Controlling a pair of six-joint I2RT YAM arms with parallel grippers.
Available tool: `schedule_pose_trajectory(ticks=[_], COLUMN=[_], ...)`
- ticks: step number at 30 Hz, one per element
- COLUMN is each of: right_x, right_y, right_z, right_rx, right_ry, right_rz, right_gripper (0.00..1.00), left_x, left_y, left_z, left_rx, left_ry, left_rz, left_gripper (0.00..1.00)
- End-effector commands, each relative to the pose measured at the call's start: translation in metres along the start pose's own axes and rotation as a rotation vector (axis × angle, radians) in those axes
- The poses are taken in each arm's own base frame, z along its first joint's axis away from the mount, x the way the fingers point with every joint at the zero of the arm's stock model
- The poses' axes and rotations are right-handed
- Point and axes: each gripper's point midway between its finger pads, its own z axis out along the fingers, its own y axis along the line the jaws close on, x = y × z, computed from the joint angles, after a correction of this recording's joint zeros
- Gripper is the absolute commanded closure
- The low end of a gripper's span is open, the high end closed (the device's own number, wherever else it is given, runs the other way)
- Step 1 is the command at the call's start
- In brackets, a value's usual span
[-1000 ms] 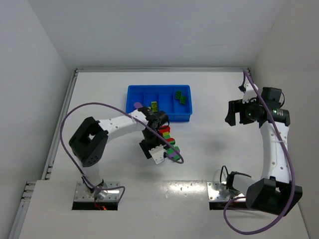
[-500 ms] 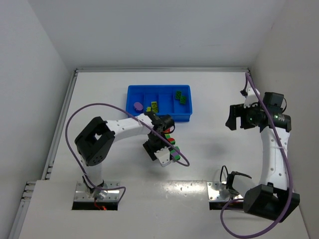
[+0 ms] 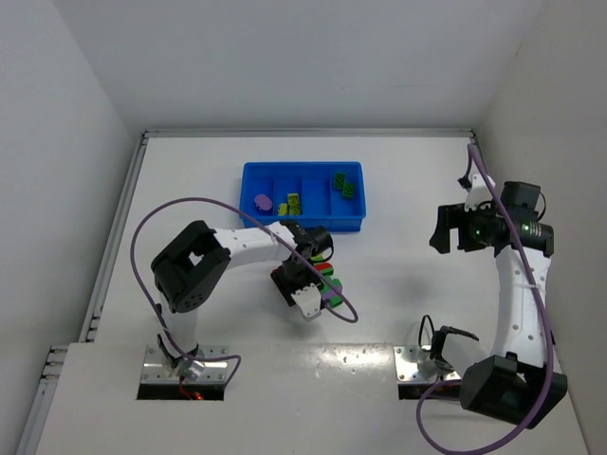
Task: Sort the legos into containers by color
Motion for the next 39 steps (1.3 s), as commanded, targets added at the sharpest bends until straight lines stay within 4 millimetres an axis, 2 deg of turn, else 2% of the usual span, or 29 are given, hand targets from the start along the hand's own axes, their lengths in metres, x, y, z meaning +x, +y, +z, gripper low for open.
schedule_pose_trajectory(ticks=[1, 6, 9, 11, 12, 13, 14, 15, 16, 17, 18, 19, 20, 21, 22, 24, 25, 27, 28, 29, 30, 31, 32, 33, 34, 35, 37, 38, 39], right_x=[0.000, 0.001, -0.001, -0.001, -0.003, -0.004, -0.006, -0.011, -0.014, -0.017, -0.024, -0.027, -0.032, -0.038, -0.039, -0.053, -0.064, -0.074, -0.088, -0.098, -0.113, -0.121, -0.130, -0.141, -0.146, -0.152, -0.156, -0.163, -0.169], right_y=[0.001, 0.001, 0.004, 0.006, 0.008, 0.011, 0.012, 0.019, 0.021, 0.025, 0.029, 0.034, 0.039, 0.040, 0.042, 0.053, 0.059, 0.071, 0.071, 0.074, 0.082, 0.080, 0.085, 0.105, 0.105, 0.120, 0.136, 0.140, 0.158], right_z=[-0.002, 0.000, 0.000, 0.002, 0.004, 0.004, 0.009, 0.009, 0.012, 0.014, 0.018, 0.020, 0.021, 0.024, 0.028, 0.023, 0.021, 0.020, 0.022, 0.018, 0.017, 0.022, 0.020, 0.018, 0.024, 0.030, 0.037, 0.038, 0.038], right_rx=[-0.007, -0.010, -0.030, -0.046, -0.069, -0.085, -0.108, -0.148, -0.173, -0.199, -0.241, -0.270, -0.311, -0.332, -0.359, -0.437, -0.481, -0.535, -0.533, -0.523, -0.521, -0.470, -0.446, -0.458, -0.406, -0.386, -0.384, -0.362, -0.387], right_ry=[-0.020, -0.012, -0.020, -0.016, -0.025, -0.032, -0.031, -0.054, -0.066, -0.073, -0.094, -0.101, -0.115, -0.136, -0.133, -0.172, -0.211, -0.244, -0.311, -0.341, -0.402, -0.423, -0.453, -0.469, -0.472, -0.471, -0.470, -0.486, -0.510], right_rz=[-0.004, 0.000, 0.000, 0.004, 0.004, 0.004, 0.009, 0.019, 0.018, 0.044, 0.052, 0.056, 0.083, 0.085, 0.106, 0.145, 0.168, 0.186, 0.156, 0.191, 0.137, 0.137, 0.106, 0.056, 0.056, 0.023, 0.008, 0.015, 0.004], right_gripper=[0.12, 0.14, 0.14, 0.15, 0.15, 0.15, 0.15, 0.15, 0.16, 0.16, 0.16, 0.16, 0.16, 0.16, 0.16, 0.16, 0.16, 0.16, 0.16, 0.16, 0.16, 0.16, 0.16, 0.16, 0.16, 0.16, 0.16, 0.16, 0.16], left_x=[-0.005, -0.012, -0.010, -0.017, -0.017, -0.027, -0.031, -0.035, -0.032, -0.045, -0.048, -0.042, -0.051, -0.048, -0.034, -0.026, -0.009, 0.011, 0.031, 0.038, 0.047, 0.063, 0.071, 0.081, 0.088, 0.103, 0.116, 0.133, 0.137], left_y=[-0.001, -0.003, -0.004, 0.002, 0.010, 0.018, 0.026, 0.051, 0.050, 0.061, 0.069, 0.086, 0.093, 0.100, 0.112, 0.119, 0.122, 0.123, 0.124, 0.125, 0.124, 0.124, 0.122, 0.121, 0.119, 0.122, 0.122, 0.123, 0.124], left_z=[0.001, 0.005, 0.005, 0.000, -0.013, -0.021, -0.032, -0.059, -0.075, -0.090, -0.105, -0.139, -0.158, -0.173, -0.201, -0.235, -0.260, -0.279, -0.295, -0.302, -0.308, -0.317, -0.329, -0.332, -0.335, -0.335, -0.343, -0.347, -0.350], left_rx=[0.015, 0.027, 0.027, 0.009, -0.012, -0.037, -0.063, -0.142, -0.148, -0.168, -0.190, -0.263, -0.279, -0.304, -0.379, -0.426, -0.461, -0.485, -0.507, -0.510, -0.520, -0.526, -0.561, -0.568, -0.540, -0.587, -0.627, -0.697, -0.712], left_ry=[0.022, 0.022, 0.031, -0.003, -0.031, -0.111, -0.160, -0.213, -0.275, -0.396, -0.458, -0.529, -0.646, -0.703, -0.778, -0.925, -1.039, -1.141, -1.244, -1.304, -1.361, -1.503, -1.582, -1.651, -1.711, -1.710, -1.745, -1.750, -1.747], left_rz=[0.030, 0.018, -0.010, -0.040, -0.085, -0.118, -0.154, -0.179, -0.287, -0.333, -0.389, -0.508, -0.551, -0.608, -0.744, -0.842, -0.960, -1.075, -1.188, -1.232, -1.280, -1.372, -1.416, -1.470, -1.547, -1.603, -1.690, -1.760, -1.795], left_gripper=[0.45, 0.50, 0.64, 0.78, 0.84, 0.94, 0.97, 0.99, 1.00, 1.00, 1.00, 1.00, 1.00, 1.00, 1.00, 1.00, 1.00, 1.00, 1.00, 1.00, 1.00, 1.00, 1.00, 1.00, 1.00, 1.00, 1.00, 1.00, 1.00])
